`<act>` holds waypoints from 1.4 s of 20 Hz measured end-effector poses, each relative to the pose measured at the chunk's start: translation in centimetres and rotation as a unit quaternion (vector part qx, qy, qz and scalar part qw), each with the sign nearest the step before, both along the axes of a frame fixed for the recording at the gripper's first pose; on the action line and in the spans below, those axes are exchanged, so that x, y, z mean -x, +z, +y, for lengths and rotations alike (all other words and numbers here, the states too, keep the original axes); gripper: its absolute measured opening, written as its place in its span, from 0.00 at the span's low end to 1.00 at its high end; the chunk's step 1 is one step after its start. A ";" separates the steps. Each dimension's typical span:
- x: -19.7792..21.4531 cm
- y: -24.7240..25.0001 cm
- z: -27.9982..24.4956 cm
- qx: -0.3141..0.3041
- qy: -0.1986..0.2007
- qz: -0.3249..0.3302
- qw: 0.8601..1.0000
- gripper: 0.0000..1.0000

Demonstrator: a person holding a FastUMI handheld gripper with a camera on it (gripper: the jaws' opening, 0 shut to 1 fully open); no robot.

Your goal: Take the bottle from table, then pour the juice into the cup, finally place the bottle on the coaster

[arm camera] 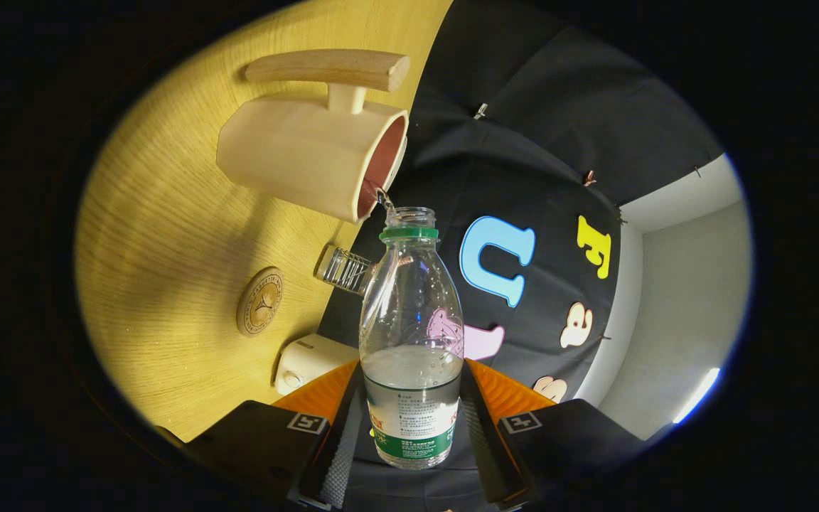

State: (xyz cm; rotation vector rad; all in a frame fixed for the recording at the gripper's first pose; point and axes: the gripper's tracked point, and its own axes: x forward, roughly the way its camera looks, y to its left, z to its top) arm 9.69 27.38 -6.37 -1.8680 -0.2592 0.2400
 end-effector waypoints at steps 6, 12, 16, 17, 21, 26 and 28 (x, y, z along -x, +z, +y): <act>0.0 0.1 0.3 0.023 0.011 -0.008 1.000 0.73; -0.1 0.8 0.3 0.044 0.019 -0.019 0.999 0.73; 0.1 1.2 0.9 0.065 0.030 -0.027 0.997 0.73; 0.2 1.6 1.0 0.070 0.033 -0.029 0.997 0.73; 0.4 2.0 1.6 0.092 0.042 -0.038 0.994 0.73; 0.1 2.8 2.3 0.129 0.056 -0.041 0.989 0.73; 0.4 3.1 2.7 0.144 0.067 -0.045 0.986 0.73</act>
